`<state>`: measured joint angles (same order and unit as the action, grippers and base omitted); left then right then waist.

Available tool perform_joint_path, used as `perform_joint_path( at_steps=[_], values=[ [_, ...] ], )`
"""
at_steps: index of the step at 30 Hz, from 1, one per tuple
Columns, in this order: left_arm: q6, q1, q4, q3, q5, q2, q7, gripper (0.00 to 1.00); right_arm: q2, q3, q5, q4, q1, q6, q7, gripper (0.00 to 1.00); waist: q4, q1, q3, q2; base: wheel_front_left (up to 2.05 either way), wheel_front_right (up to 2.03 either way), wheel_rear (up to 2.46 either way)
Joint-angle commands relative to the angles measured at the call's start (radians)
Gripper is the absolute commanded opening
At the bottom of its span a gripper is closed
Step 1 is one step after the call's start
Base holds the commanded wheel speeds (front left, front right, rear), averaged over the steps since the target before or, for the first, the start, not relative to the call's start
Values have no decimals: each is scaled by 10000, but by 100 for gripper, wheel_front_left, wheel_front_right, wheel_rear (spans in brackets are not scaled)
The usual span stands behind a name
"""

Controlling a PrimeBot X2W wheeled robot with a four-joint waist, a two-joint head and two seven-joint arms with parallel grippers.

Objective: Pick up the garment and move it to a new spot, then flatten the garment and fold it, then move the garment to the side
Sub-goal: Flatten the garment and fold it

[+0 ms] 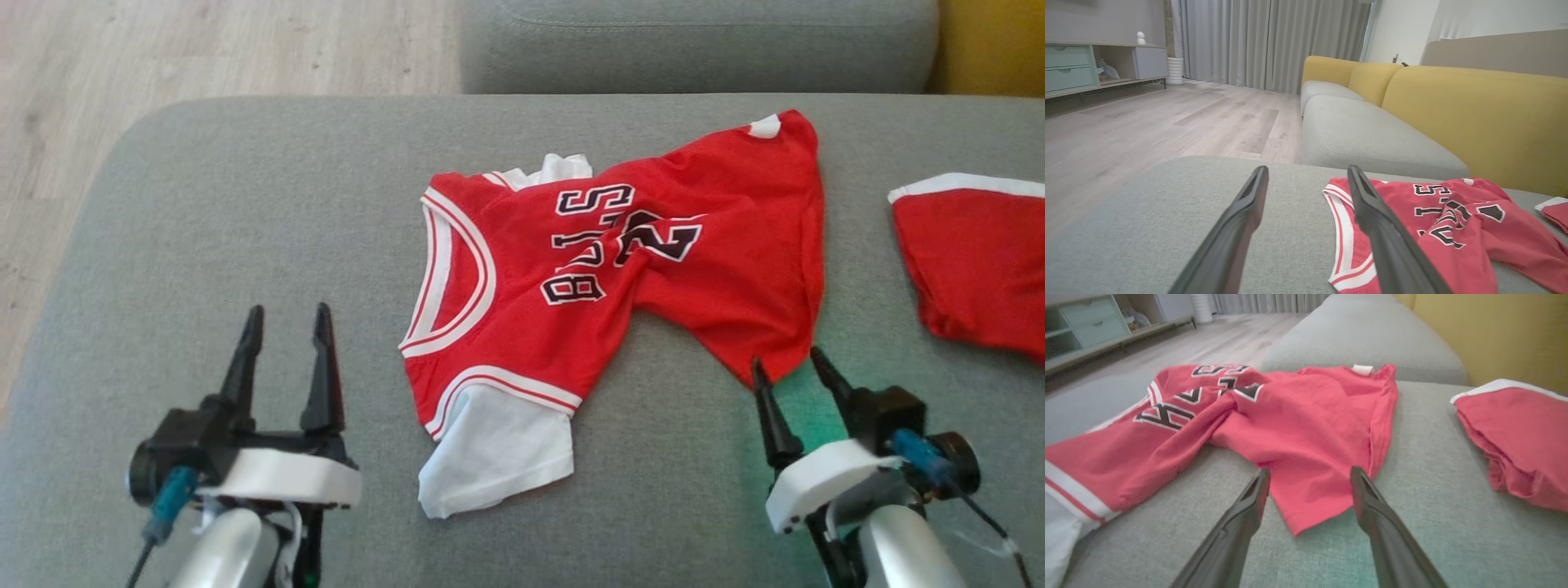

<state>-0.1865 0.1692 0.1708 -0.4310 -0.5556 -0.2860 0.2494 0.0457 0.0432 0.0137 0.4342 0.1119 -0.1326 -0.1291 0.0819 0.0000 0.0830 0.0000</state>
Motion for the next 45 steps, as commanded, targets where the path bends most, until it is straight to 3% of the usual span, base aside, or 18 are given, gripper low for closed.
perform_joint_path(
  at_steps=[1,18,19,20,21,30,45],
  values=[
    [61,205,-304,474,149,-73,120,100,45,278,-139,-233,229,19,63,100,59,0,32,0,0,0,0],
    [1441,160,345,1872,1547,1184,123,100,45,233,-2174,1202,1390,19,2148,100,328,0,740,0,0,0,0],
    [1503,177,382,1938,1606,1234,123,100,45,207,-2239,1317,1445,19,2254,78,326,0,755,0,0,0,0],
    [1561,195,422,2004,1660,1281,123,100,45,186,-2295,1413,1492,19,2342,44,320,0,762,0,0,0,0],
    [1618,215,468,2070,1709,1321,123,100,45,169,-2374,1480,1535,19,2388,0,308,0,760,0,0,0,0],
    [1948,45,744,2638,2114,1604,123,100,107,-887,-3014,1147,1255,19,2294,0,-96,0,210,0,0,0,0],
    [2283,-267,963,3054,2558,2057,124,100,712,-1239,-2686,-1656,-150,19,3217,0,-697,0,-523,0,0,0,0]
  ],
)
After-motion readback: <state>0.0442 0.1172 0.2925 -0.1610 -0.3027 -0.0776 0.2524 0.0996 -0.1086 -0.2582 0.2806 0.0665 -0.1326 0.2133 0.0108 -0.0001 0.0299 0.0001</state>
